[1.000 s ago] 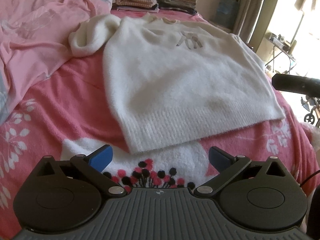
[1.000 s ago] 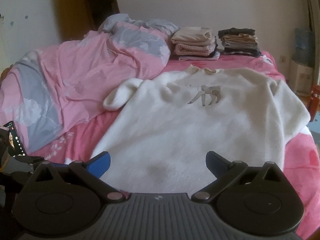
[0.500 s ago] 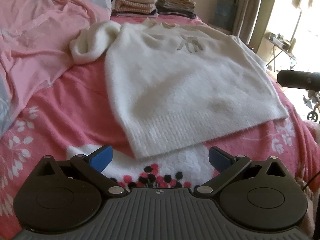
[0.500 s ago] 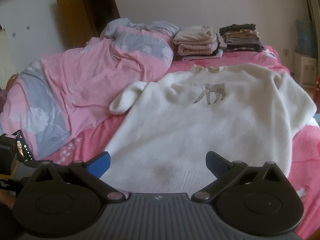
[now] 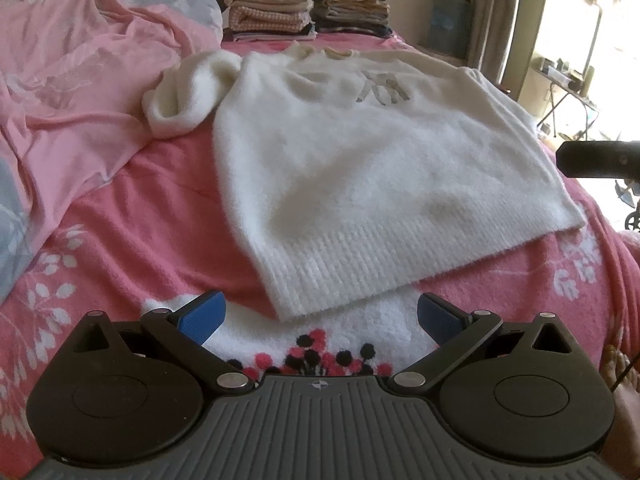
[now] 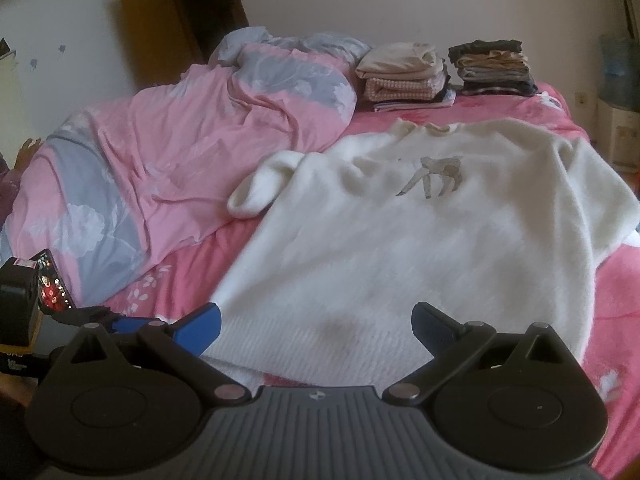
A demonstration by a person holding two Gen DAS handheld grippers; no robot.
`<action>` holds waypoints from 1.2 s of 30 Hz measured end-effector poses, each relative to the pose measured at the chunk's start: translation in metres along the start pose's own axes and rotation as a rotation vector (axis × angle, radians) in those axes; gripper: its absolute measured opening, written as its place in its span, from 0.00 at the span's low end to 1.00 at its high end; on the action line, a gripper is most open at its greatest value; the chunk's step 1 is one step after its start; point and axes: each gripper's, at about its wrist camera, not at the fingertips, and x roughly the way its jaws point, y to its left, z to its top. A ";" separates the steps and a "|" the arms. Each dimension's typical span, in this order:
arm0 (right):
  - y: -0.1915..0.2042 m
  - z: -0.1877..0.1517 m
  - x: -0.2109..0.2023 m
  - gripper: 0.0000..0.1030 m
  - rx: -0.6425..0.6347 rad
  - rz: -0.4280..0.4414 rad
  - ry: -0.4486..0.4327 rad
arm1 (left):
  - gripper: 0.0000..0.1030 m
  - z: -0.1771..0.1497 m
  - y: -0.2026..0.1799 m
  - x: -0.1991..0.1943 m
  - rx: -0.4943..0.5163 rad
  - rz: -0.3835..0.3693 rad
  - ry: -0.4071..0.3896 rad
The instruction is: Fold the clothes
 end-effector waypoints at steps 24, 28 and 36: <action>0.051 -0.038 0.045 0.82 -0.598 -0.088 0.095 | 0.98 0.034 -0.002 0.003 0.354 -0.089 -0.085; 0.062 -0.054 0.063 0.67 -0.793 -0.104 0.149 | 0.84 0.017 -0.034 0.023 0.429 -0.123 -0.048; 0.057 -0.066 0.082 0.32 -0.894 -0.126 0.222 | 0.56 0.006 -0.040 0.040 0.537 -0.136 -0.002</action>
